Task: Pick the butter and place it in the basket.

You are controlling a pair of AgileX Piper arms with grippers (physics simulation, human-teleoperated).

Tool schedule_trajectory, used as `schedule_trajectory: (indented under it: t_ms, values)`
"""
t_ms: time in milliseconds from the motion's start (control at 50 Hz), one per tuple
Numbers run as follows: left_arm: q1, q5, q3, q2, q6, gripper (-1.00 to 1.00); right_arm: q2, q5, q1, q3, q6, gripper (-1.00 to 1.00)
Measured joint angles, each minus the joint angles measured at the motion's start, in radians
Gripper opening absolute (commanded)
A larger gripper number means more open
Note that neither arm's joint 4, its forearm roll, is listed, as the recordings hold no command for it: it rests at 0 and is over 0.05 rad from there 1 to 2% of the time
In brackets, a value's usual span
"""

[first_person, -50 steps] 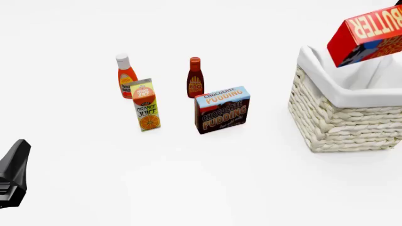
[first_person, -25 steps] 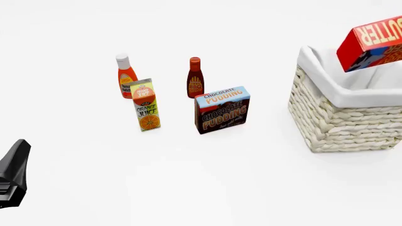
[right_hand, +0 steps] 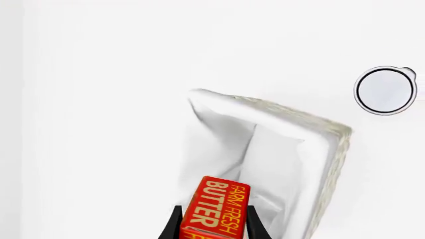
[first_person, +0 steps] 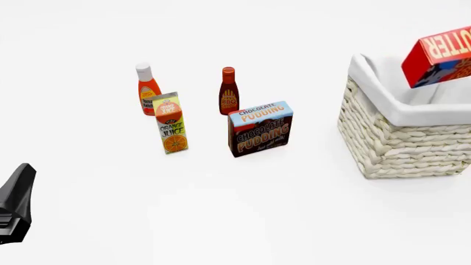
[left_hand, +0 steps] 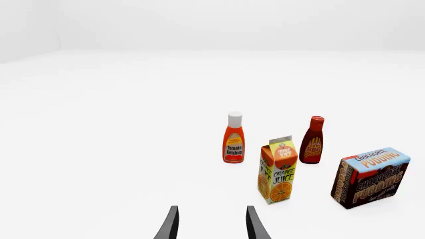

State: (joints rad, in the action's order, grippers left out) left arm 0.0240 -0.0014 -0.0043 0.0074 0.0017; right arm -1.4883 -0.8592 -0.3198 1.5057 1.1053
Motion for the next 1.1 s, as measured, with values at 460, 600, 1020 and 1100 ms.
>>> schedule_trajectory:
  t_ms: [460,600,1020,1100]
  values:
    - [0.0,0.0,0.0,0.0,0.0,1.0,-0.031,0.029,-0.034,-0.007,-0.014,-1.0]
    - [0.0,0.0,0.0,0.0,0.0,1.0,-0.046,0.033,-0.036,0.003,-0.015,-1.0]
    - [0.0,0.0,0.0,0.0,0.0,1.0,-0.095,0.065,-0.042,0.009,-0.023,-1.0]
    - [0.0,0.0,0.0,0.0,0.0,1.0,-0.103,0.075,-0.044,0.004,-0.027,-1.0]
